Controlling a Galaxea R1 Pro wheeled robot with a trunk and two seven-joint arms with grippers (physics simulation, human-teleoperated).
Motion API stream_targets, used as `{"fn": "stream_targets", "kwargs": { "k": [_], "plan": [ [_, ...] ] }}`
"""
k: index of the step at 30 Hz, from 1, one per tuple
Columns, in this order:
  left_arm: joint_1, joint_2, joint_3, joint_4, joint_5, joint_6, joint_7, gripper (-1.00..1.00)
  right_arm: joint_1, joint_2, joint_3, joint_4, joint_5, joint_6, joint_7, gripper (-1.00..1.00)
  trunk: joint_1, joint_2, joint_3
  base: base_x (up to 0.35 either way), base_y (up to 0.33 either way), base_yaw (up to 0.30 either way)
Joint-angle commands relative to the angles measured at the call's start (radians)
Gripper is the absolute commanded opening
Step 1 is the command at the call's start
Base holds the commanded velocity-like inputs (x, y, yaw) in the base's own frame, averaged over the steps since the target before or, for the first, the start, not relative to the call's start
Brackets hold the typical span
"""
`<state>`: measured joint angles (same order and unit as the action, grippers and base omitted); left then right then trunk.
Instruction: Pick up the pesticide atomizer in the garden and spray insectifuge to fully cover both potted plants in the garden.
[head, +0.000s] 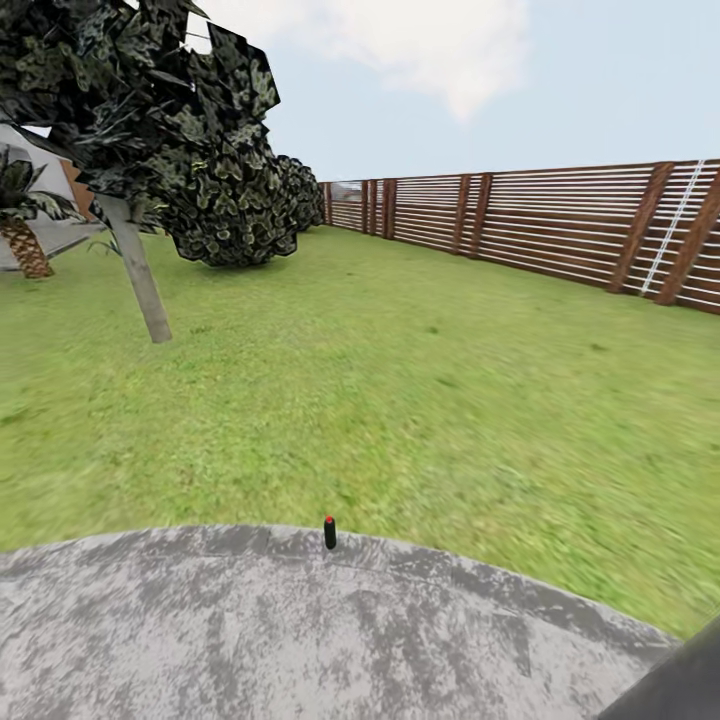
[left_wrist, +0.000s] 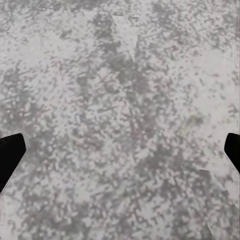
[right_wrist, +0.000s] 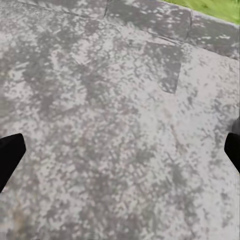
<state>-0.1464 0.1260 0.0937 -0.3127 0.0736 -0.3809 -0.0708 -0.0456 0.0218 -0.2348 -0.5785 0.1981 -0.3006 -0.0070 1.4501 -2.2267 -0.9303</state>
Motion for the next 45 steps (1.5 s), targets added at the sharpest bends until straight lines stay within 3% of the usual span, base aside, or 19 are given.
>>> {"fn": "stream_targets", "kwargs": {
  "k": [1,12,17,21,45],
  "plan": [
    [-0.001,0.0,0.003,0.001,0.008,-0.002,-0.007,1.0,0.0,0.001,-0.006,0.0,0.011,-0.003,-0.001,1.0,0.0,0.0,-0.001,0.337,-0.003,0.234],
    [-0.001,0.0,0.003,0.003,0.008,-0.003,-0.007,1.0,0.0,0.0,-0.007,0.0,0.011,-0.003,-0.001,1.0,0.0,0.0,-0.001,0.327,0.117,0.039],
    [-0.001,0.0,0.003,0.003,0.008,-0.005,-0.007,1.0,0.0,-0.038,-0.005,0.072,0.013,-0.004,0.0,1.0,0.0,0.0,-0.001,0.313,0.147,0.0],
    [-0.001,0.0,0.003,0.003,0.008,-0.006,-0.007,1.0,0.0,-0.049,-0.005,0.09,0.014,-0.004,0.001,1.0,0.0,0.0,-0.001,0.313,0.142,0.0],
    [-0.001,0.0,0.003,0.003,0.008,-0.004,-0.007,1.0,0.0,-0.051,-0.004,0.094,0.012,-0.004,0.001,1.0,0.0,0.0,-0.001,0.286,0.098,0.0]
  ]
}}
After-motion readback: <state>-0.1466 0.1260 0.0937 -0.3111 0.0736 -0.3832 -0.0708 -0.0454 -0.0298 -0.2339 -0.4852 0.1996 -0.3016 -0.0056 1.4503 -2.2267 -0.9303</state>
